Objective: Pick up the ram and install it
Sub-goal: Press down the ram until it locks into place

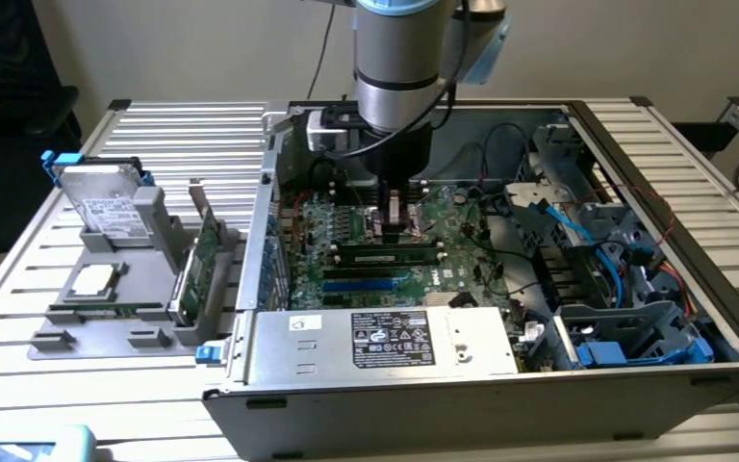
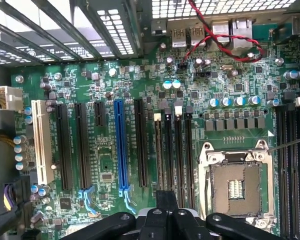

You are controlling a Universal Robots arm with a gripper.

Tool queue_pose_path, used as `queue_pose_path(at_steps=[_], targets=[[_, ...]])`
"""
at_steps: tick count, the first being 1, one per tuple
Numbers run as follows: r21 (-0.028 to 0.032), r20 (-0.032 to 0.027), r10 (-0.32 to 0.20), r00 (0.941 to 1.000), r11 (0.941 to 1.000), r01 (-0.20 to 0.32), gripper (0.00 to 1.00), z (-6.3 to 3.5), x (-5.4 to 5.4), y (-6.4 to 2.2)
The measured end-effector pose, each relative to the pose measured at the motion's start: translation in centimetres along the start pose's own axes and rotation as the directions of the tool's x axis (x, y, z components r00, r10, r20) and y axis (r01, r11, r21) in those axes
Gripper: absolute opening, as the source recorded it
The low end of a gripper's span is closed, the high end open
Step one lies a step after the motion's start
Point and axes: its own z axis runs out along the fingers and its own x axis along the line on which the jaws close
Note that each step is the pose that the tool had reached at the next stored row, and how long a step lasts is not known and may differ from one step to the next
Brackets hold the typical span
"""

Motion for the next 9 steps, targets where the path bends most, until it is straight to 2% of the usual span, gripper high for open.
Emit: queue_pose_path(at_steps=[4,9], targets=[[-0.0014,-0.0018,0.051,0.9987,0.9987,-0.051,0.11,0.00,0.00,0.00],[-0.0030,-0.0042,0.116,0.9932,0.9932,-0.116,0.11,0.00,0.00,0.00]])
